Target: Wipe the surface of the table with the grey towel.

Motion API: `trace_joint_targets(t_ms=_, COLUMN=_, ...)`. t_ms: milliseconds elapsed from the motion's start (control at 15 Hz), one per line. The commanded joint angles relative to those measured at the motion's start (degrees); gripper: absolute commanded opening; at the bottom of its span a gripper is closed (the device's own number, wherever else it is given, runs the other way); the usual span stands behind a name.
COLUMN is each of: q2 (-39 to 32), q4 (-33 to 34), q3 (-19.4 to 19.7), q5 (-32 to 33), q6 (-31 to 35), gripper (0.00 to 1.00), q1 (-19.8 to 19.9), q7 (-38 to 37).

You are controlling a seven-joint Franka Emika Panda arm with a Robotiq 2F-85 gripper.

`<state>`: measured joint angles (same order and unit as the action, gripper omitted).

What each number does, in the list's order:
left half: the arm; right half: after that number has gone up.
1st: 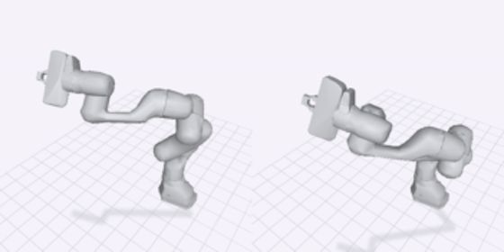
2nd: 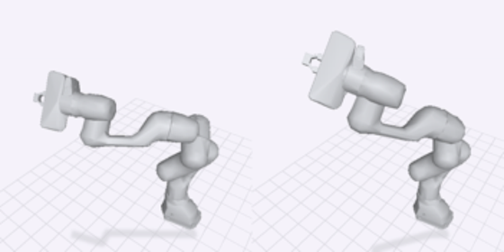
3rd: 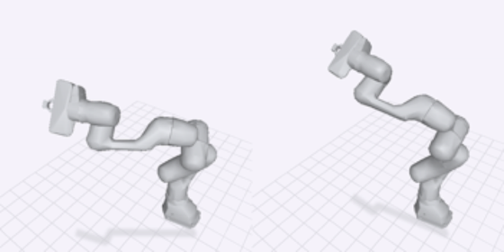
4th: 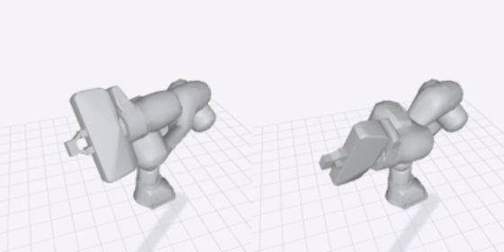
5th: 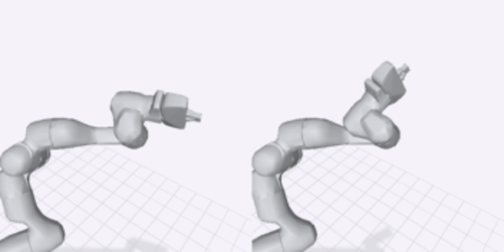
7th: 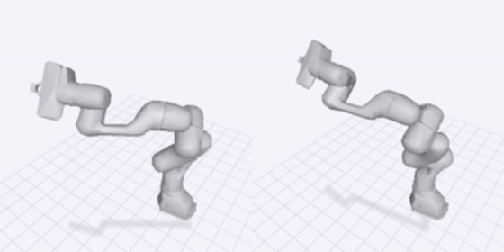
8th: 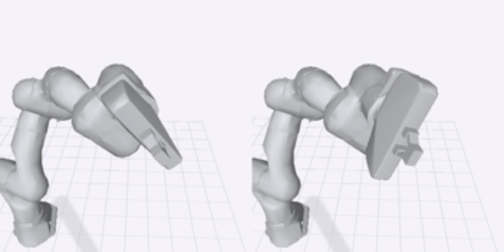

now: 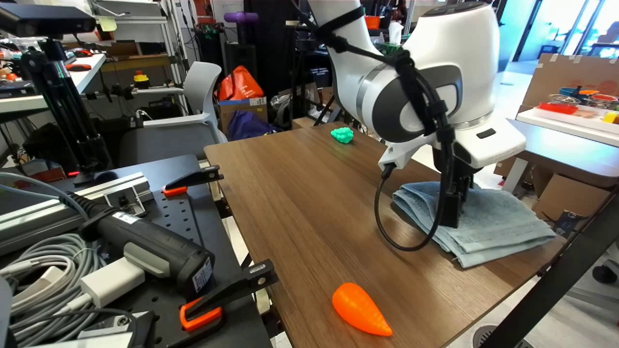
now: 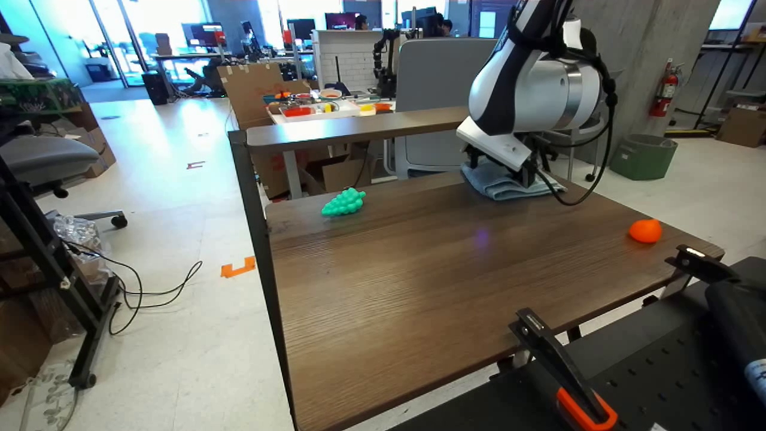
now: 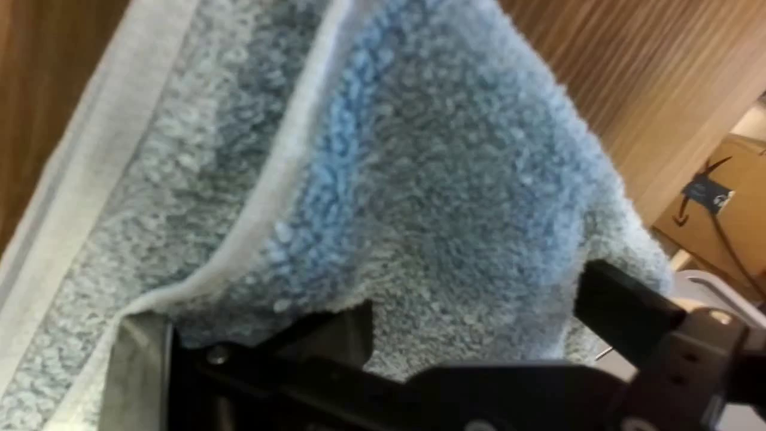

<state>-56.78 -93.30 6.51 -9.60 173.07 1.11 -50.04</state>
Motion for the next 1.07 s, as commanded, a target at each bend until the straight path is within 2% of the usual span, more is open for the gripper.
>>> trace_joint_targets(t_ms=0, q2=-0.92, q4=-5.18, q3=-9.72, q5=-2.52, q6=7.02, gripper=1.0, q1=3.56, q7=10.31)
trace_joint_targets(t_ms=267, q2=1.59, q4=-12.63, q3=-20.38, q5=-2.52, q6=12.37, gripper=1.0, q1=9.16, q7=23.76)
trace_joint_targets(t_ms=533, q2=2.41, q4=-18.9, q3=-28.52, q5=-1.02, q6=15.85, gripper=1.0, q1=13.98, q7=31.78)
trace_joint_targets(t_ms=733, q2=2.55, q4=-22.46, q3=-31.56, q5=0.05, q6=16.81, gripper=1.0, q1=15.9, q7=34.83)
trace_joint_targets(t_ms=1000, q2=6.1, q4=-27.58, q3=-30.16, q5=0.32, q6=11.87, gripper=1.0, q1=15.82, q7=37.61)
